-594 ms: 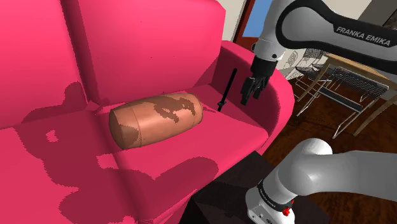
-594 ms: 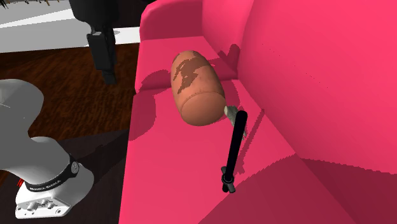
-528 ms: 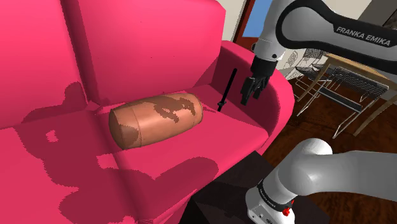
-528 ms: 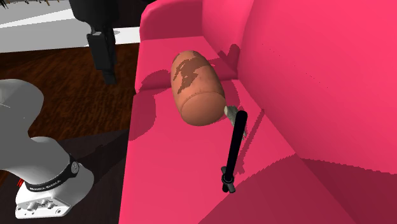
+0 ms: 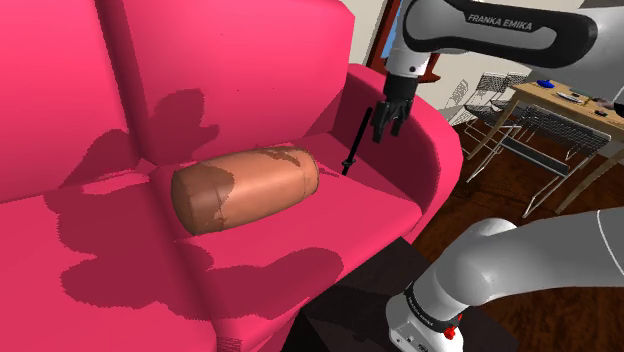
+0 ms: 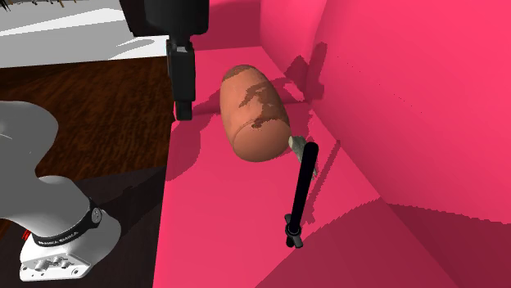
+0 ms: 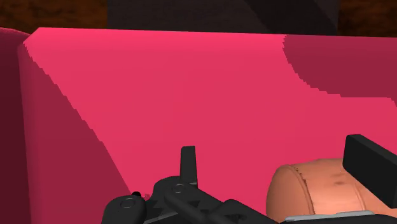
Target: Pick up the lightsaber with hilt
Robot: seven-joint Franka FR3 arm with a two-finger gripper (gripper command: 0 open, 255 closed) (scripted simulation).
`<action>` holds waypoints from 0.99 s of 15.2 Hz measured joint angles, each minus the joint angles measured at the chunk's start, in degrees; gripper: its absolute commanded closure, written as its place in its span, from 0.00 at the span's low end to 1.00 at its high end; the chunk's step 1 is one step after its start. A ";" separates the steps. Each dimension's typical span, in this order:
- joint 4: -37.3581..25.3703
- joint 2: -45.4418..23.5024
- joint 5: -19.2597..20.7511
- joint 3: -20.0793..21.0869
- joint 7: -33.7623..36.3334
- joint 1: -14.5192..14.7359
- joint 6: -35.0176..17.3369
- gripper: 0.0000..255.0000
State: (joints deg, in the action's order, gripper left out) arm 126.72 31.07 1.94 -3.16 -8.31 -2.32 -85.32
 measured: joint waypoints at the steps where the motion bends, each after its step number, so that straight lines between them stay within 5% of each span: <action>1: -1.89 -2.29 0.48 -0.63 -0.73 -0.29 0.13 0.00; 15: -38.61 -36.95 3.12 -7.45 -11.30 -4.62 9.00 0.00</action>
State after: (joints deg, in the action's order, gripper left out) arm 88.10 -5.87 5.06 -10.61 -19.61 -6.94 -76.32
